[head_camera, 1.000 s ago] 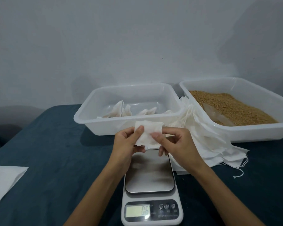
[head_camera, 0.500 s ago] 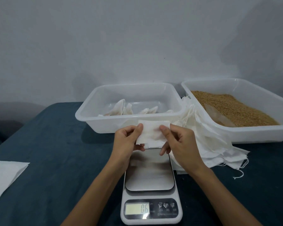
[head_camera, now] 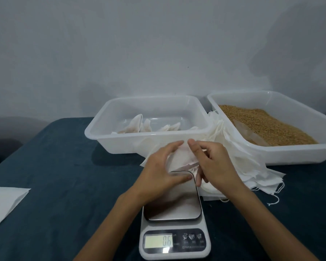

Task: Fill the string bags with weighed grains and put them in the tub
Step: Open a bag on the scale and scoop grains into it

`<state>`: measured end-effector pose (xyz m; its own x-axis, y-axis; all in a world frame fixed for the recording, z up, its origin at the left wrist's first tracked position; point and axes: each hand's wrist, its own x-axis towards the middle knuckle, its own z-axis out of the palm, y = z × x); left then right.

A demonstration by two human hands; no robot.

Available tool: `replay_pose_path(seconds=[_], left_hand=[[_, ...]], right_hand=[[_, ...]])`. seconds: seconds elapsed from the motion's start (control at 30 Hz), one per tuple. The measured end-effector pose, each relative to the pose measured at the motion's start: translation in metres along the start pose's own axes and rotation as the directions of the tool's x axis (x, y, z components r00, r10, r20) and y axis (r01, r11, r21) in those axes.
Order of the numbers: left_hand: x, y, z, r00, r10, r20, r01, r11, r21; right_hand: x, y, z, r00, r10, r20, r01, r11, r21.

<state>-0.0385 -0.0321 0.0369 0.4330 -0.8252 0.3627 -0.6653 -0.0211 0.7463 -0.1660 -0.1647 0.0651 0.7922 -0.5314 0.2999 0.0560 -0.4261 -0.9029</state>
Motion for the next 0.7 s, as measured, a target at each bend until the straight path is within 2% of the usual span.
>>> replay_pose_path(seconds=[0.1,0.27,0.47,0.63,0.7], left_hand=[[-0.002,0.008,0.005,0.998,0.057,0.019,-0.055,0.996,-0.069],[-0.006,0.023,0.007,0.992,-0.045,0.116,0.080,0.943,-0.322],[-0.012,0.032,0.015,0.990,-0.034,0.138,0.096,0.878,-0.470],[-0.014,0.036,0.015,0.988,-0.001,0.154,0.086,0.835,-0.543],[-0.014,0.037,0.018,0.990,-0.009,0.142,0.088,0.824,-0.560]], right_hand=[[-0.001,-0.024,-0.014,0.981,0.063,0.183,-0.052,0.997,-0.061],[0.003,-0.069,-0.045,0.942,0.093,0.323,0.014,0.949,-0.314],[0.009,-0.104,-0.040,0.805,0.242,0.541,0.070,0.868,-0.492],[0.012,-0.118,-0.036,0.690,0.361,0.627,0.075,0.826,-0.558],[0.014,-0.120,-0.034,0.677,0.367,0.638,0.068,0.832,-0.551]])
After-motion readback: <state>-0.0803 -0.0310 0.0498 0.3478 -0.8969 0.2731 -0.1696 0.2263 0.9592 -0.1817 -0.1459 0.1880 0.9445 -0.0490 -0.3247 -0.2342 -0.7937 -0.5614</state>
